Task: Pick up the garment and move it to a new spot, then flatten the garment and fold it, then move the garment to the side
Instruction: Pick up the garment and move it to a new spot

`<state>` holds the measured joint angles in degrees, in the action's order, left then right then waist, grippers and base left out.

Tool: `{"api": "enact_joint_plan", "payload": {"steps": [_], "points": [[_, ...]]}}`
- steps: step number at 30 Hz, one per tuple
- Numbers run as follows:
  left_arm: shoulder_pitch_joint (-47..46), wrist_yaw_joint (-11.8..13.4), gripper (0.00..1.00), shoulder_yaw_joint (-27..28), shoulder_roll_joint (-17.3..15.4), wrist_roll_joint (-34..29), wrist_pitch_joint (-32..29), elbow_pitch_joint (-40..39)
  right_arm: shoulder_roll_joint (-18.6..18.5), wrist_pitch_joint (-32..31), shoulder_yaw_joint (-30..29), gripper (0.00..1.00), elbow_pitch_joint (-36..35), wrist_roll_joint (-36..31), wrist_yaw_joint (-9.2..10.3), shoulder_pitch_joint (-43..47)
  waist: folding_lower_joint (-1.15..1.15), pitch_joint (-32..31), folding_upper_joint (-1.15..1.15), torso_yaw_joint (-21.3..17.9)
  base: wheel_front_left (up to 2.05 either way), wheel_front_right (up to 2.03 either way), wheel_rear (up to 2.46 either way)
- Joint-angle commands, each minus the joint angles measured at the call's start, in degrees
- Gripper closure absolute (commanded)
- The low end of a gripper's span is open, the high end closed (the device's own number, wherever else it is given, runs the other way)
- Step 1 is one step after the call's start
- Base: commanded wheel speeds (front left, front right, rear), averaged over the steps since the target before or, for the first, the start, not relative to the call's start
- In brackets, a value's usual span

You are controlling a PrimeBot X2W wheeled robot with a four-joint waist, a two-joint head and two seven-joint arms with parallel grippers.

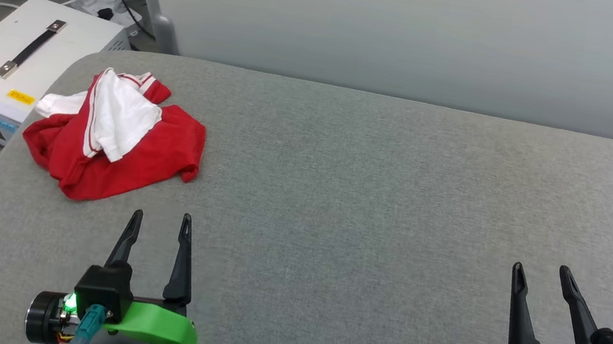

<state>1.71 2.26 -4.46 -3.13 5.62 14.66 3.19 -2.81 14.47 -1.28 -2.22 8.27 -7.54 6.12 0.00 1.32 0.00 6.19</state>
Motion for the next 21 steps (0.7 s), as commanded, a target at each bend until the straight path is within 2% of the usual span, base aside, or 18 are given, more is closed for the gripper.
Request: {"api": "enact_joint_plan", "payload": {"steps": [1,9,21], "points": [[-0.8,0.1,0.0,0.4,0.2,0.2,0.3,0.1,-0.1,0.5,0.1,0.0,-0.2,-0.4,0.05,0.1,0.0,0.5,0.0,2.6,0.0,0.0,0.0],[-0.7,0.5,0.0,2.0,0.2,1.4,0.3,0.2,-0.1,0.5,0.7,0.0,-0.4,-1.0,0.05,-0.3,0.0,1.0,0.0,8.8,0.0,0.0,0.0],[-0.7,0.8,0.0,3.3,0.2,2.8,0.3,0.5,-0.1,0.5,1.2,0.0,-0.7,-1.4,0.05,-0.6,0.0,1.3,0.0,16.0,0.0,0.0,0.0]]}}
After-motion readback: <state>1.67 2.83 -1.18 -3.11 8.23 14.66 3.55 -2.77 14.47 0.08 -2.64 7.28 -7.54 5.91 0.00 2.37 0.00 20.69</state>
